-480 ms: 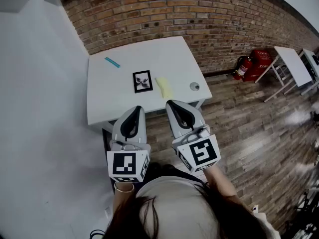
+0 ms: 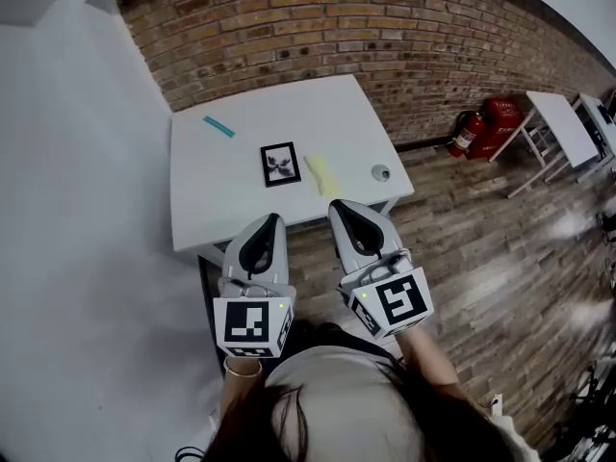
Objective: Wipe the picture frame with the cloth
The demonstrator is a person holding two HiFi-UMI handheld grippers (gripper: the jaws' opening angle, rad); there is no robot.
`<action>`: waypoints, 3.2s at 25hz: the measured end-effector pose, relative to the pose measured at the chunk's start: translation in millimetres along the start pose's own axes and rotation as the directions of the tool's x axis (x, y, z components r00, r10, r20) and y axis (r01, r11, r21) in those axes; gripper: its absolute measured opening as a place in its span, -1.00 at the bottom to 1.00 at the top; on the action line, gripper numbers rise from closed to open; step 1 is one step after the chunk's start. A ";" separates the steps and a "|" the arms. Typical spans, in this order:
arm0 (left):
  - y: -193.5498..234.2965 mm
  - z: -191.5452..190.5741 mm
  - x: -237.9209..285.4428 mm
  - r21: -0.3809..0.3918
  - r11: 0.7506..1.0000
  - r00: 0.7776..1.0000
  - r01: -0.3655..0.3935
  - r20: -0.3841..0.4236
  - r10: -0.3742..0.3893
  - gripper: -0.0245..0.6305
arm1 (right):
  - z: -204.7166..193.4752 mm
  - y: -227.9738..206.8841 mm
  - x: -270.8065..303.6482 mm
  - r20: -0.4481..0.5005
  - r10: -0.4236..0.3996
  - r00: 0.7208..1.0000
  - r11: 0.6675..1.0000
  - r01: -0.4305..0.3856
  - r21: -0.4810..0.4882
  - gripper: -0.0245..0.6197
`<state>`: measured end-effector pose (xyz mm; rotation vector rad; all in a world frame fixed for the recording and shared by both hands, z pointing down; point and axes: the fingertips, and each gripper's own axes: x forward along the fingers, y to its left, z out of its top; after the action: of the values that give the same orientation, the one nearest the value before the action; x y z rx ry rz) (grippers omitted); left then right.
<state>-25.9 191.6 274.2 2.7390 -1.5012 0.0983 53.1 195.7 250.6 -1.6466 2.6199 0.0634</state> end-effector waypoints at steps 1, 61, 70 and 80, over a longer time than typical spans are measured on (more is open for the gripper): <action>2.7 -1.5 0.1 -0.001 1.000 1.000 0.004 -0.002 -0.004 -0.93 | -0.5 0.8 1.9 0.000 -0.005 1.000 1.000 0.005 0.001 -0.91; 110.7 -67.3 176.0 -0.060 0.987 0.980 -0.147 -0.142 0.137 -0.93 | -83.4 -120.0 189.3 -0.123 0.060 0.991 0.998 -0.055 0.039 -0.87; 133.6 -93.2 181.1 -0.089 0.982 0.967 -0.166 -0.212 0.144 -0.93 | -107.7 -125.5 202.1 -0.186 0.037 0.982 0.998 -0.027 0.057 -0.84; 154.1 -129.6 192.1 -0.116 0.983 0.942 -0.144 -0.320 0.100 -0.85 | -138.2 -135.1 213.3 -0.268 -0.009 0.963 0.996 0.034 0.087 -0.79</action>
<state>-58.8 -47.2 413.2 2.3825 -1.5213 0.3958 80.1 -62.9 374.2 -1.7637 2.7436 -0.2952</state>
